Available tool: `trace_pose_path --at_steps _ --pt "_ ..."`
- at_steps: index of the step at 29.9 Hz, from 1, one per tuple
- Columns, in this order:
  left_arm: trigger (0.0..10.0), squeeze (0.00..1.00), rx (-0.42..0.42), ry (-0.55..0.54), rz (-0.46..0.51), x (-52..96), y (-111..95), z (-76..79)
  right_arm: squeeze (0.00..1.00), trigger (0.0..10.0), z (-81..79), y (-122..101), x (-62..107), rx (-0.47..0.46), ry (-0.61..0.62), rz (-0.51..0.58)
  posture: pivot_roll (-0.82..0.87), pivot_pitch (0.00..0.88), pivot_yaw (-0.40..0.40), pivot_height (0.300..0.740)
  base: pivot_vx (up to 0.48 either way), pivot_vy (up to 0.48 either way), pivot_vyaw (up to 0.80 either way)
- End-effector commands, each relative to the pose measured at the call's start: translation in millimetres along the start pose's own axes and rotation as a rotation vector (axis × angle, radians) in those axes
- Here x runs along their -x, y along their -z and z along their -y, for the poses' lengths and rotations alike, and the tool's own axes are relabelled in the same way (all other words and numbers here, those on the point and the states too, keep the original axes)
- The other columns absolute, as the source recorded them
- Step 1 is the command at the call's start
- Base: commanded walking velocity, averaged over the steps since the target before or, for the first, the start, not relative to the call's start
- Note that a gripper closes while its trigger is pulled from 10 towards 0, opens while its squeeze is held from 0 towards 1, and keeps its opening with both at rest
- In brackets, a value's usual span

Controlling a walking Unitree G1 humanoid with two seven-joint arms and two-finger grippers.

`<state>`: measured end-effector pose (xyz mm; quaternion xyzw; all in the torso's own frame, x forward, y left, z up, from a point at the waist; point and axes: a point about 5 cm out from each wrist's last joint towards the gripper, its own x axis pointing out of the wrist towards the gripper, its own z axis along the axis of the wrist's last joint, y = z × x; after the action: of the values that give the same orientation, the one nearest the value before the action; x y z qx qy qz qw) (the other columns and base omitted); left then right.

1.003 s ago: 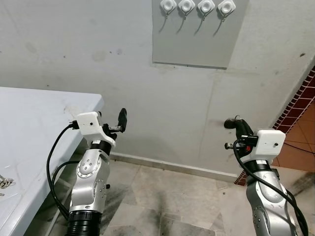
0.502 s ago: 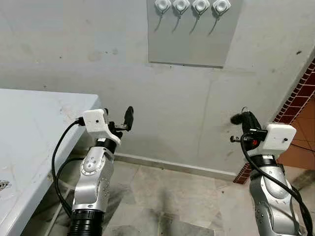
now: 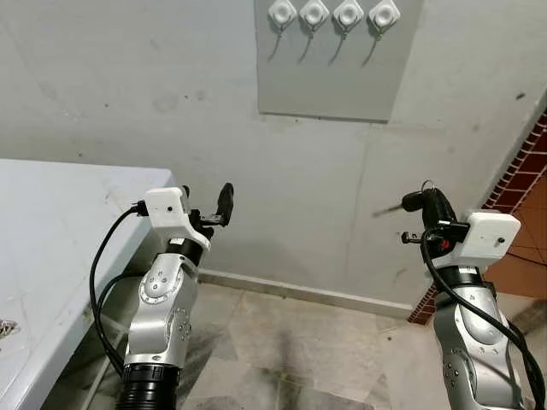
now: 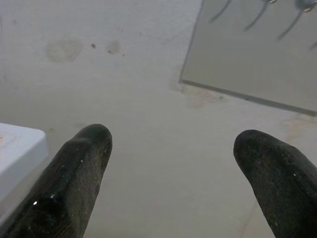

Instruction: Hang keys on a hook

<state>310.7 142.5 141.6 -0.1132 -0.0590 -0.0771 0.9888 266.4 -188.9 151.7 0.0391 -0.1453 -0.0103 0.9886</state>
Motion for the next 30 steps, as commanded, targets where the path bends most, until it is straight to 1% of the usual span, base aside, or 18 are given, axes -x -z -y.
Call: trace_pose_path --at_steps 1,30 --pt "10.0 0.0 -0.019 0.017 0.009 -2.1 -5.0 0.7 0.0 10.0 -2.9 -9.1 -2.7 -0.009 -0.005 0.042 -0.07 0.0 0.037 0.74 0.304 0.0 0.0" --pt "10.0 0.0 -0.02 0.041 -0.004 -3.3 -3.5 4.5 0.0 10.0 -5.2 -10.0 -1.0 -0.02 0.003 0.054 -0.08 0.0 0.05 0.74 0.305 0.0 0.0"
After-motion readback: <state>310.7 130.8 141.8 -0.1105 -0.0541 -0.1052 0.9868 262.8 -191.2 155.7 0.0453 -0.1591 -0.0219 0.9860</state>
